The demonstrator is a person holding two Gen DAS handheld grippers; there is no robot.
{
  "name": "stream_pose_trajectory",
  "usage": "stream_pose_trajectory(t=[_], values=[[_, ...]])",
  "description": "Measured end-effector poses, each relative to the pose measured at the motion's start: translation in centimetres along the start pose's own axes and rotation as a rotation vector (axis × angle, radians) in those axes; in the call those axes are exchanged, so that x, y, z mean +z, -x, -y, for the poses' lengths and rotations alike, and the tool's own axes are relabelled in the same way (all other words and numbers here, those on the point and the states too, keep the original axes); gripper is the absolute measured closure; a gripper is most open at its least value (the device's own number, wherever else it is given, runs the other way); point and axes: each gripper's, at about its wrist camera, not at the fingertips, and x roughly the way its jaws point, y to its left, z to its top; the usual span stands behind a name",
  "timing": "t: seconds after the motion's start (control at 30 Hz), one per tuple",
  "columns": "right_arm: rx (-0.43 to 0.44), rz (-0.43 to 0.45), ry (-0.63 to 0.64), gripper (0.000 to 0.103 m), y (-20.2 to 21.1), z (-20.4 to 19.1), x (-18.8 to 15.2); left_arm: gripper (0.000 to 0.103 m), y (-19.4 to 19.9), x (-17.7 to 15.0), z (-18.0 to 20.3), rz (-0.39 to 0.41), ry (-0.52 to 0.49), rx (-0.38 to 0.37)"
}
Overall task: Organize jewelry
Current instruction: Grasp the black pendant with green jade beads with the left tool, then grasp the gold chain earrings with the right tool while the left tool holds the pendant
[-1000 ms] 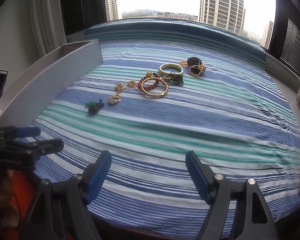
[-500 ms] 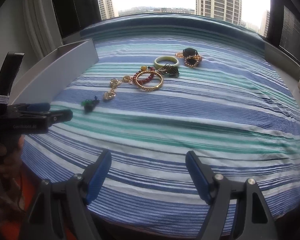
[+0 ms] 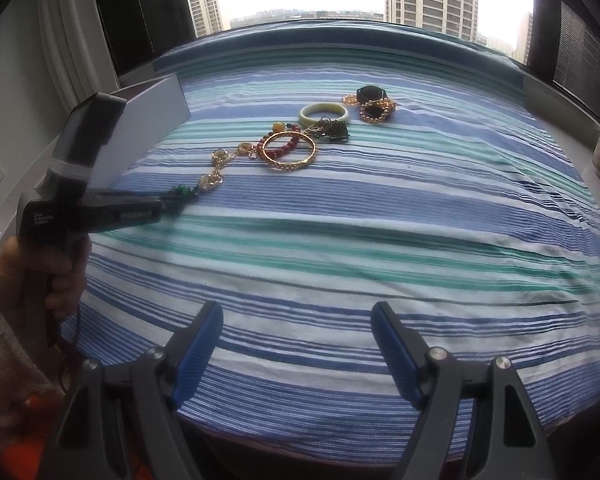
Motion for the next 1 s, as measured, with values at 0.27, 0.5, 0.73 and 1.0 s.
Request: stream_pose_trajectory(t=[0.27,0.5,0.73,1.0], values=[[0.106,-0.001,-0.051,0.025,-0.8,1.1,3.5,0.096,2.6,-1.5,-2.4,0.024,0.089,-0.043],[0.338,-0.17,-0.181,0.047,-8.2,0.4,10.6,0.096,4.0,-3.2,-3.9,0.024,0.146,-0.031],[0.244,-0.317,-0.077,0.079,-17.0,-6.1,16.0,0.096,4.5,-4.3,-5.3,0.02,0.192,-0.032],[0.065,-0.308,0.106,0.086,-20.0,-10.3,17.3,0.096,4.3,-5.0,-7.0,0.01,0.241,-0.03]])
